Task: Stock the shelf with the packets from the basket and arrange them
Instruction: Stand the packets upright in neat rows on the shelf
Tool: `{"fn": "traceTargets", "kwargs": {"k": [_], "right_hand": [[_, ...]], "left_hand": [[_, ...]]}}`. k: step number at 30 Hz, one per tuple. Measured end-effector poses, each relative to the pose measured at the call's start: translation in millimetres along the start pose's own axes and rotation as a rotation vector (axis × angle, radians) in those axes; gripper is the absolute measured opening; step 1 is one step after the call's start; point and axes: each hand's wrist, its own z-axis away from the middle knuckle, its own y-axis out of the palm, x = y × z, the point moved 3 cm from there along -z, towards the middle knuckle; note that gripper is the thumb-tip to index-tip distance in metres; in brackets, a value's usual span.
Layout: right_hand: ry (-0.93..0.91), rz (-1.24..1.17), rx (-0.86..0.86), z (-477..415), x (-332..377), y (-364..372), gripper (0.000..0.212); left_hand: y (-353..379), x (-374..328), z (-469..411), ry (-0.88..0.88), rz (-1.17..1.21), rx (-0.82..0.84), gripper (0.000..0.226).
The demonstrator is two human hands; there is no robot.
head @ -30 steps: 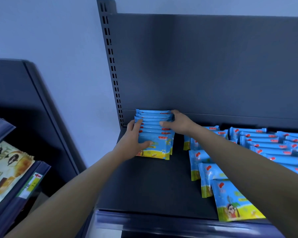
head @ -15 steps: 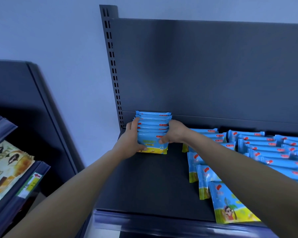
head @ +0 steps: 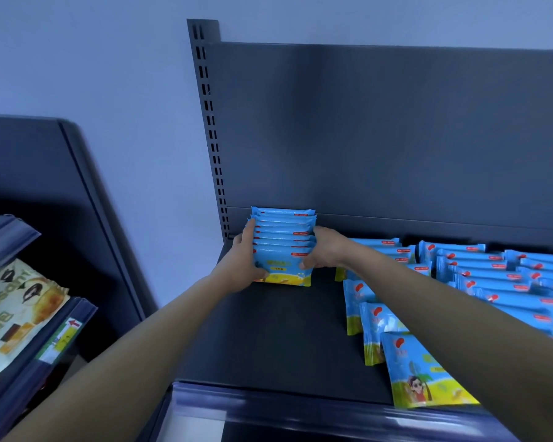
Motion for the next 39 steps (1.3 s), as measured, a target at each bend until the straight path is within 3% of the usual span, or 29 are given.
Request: {"fn": "traceTargets", "kwargs": {"k": [4, 9, 14, 18, 24, 35, 39], "right_hand": [[-0.028, 0.065, -0.03, 10.8, -2.6, -10.5, 0.052], [-0.034, 0.073, -0.082, 16.7, -11.1, -20.2, 0.072], [-0.08, 0.001, -0.108, 14.4, -9.4, -15.0, 0.03], [-0.085, 0.04, -0.136, 9.6, -7.3, -7.6, 0.028], [-0.088, -0.04, -0.11, 10.5, -14.4, -10.3, 0.027], [-0.126, 0.083, -0.125, 18.6, -11.9, -24.7, 0.056], [-0.125, 0.133, -0.185, 15.5, -17.8, -45.9, 0.054]], "left_hand": [[-2.0, 2.4, 4.2, -0.024, 0.021, 0.026, 0.118], [-3.9, 0.5, 6.4, -0.022, 0.055, -0.02, 0.104], [-4.4, -4.4, -4.7, -0.064, 0.128, -0.015, 0.097], [0.5, -4.7, -4.4, -0.097, 0.096, 0.035, 0.116], [2.3, 3.5, -6.5, -0.092, 0.133, 0.032, 0.123], [-6.2, -4.6, 2.2, -0.089, 0.033, -0.012, 0.123], [-22.0, -38.9, 16.2, 0.064, -0.191, -0.238, 0.103]]}}
